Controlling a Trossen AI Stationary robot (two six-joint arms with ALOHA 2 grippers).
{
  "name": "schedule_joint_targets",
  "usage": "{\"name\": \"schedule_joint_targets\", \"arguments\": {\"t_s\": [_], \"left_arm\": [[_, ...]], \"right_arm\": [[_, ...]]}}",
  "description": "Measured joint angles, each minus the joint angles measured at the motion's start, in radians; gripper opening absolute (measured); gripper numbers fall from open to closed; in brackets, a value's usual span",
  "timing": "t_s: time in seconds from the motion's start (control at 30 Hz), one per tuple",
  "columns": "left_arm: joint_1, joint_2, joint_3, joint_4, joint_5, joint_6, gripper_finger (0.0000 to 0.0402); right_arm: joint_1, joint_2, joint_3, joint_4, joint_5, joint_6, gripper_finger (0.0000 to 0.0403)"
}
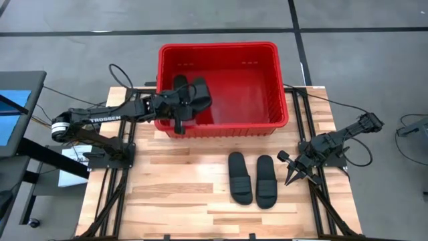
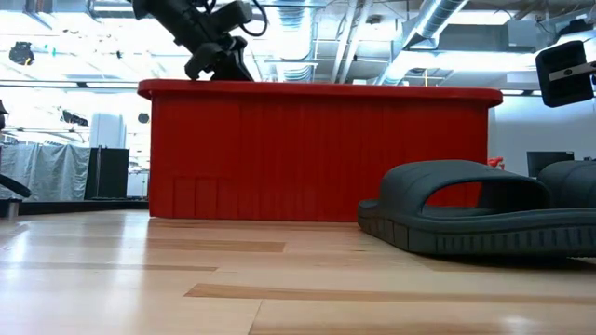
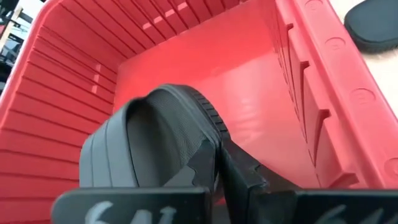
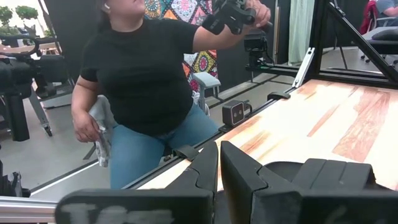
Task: Pick and place slides into bin
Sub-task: Put the black slipper into the red container
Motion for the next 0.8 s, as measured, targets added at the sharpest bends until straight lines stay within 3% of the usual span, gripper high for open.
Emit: {"name": "schedule_joint_targets", "arguments": {"t_s": [0.8], "left_arm": [[0.075, 0.036, -0.001, 0.013, 0.049, 0.061, 0.0]], "right_arm": [[0.0, 0.0, 0.0, 0.0, 0.0, 0.0, 0.0011]]}}
